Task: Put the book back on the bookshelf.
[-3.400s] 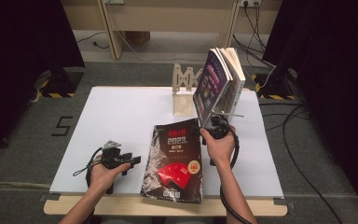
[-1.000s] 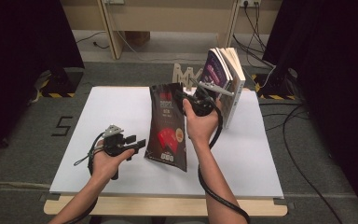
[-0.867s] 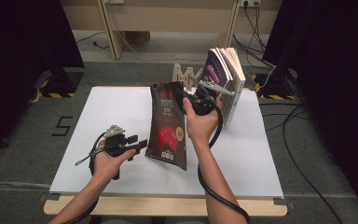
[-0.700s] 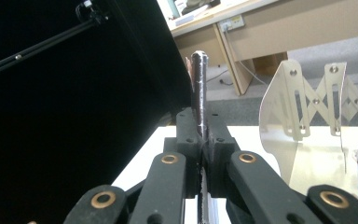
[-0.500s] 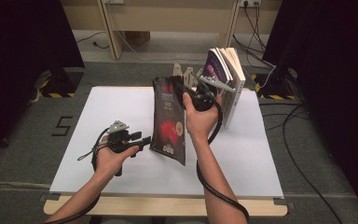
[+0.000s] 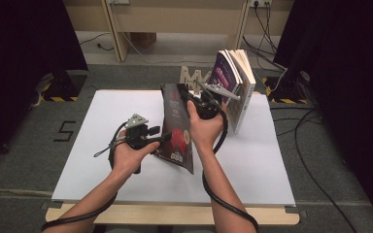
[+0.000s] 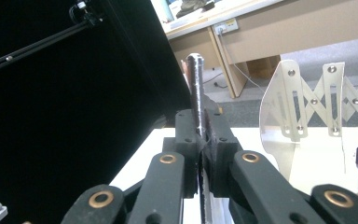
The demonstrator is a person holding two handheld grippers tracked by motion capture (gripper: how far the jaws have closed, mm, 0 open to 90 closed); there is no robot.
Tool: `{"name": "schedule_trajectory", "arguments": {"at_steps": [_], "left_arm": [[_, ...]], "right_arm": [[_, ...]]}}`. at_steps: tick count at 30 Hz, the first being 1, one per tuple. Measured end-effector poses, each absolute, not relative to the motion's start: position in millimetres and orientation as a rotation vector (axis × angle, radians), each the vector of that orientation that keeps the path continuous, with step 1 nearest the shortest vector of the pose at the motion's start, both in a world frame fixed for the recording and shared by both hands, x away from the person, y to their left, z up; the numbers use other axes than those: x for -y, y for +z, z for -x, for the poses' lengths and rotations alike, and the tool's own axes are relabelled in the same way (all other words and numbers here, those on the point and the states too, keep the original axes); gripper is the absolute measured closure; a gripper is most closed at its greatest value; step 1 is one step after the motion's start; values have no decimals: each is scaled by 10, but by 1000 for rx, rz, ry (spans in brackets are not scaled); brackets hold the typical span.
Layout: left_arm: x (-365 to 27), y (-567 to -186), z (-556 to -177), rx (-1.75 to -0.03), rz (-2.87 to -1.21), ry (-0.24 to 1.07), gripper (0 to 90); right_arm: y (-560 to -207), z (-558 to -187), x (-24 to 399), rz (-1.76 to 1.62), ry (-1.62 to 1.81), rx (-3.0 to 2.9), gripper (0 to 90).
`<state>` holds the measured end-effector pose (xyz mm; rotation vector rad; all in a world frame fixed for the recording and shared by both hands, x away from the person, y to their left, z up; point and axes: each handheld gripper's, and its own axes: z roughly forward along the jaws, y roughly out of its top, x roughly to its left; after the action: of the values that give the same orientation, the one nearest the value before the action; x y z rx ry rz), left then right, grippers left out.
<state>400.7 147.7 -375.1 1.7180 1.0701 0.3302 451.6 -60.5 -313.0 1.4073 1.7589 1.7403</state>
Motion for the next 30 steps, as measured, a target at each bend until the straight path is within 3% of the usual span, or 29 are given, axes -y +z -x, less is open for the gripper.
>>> {"name": "schedule_trajectory", "arguments": {"at_steps": [7,30], "left_arm": [[-1304,-3624,-4034,-1046,-1705,346,360],[-892,-3532,-4129,-983,-1756,392,351]], "right_arm": [[-3140,-4503,599,-1408,1723,-1775,847],[-3182,-4481,641,-1403,1649,-1853,846]]}}
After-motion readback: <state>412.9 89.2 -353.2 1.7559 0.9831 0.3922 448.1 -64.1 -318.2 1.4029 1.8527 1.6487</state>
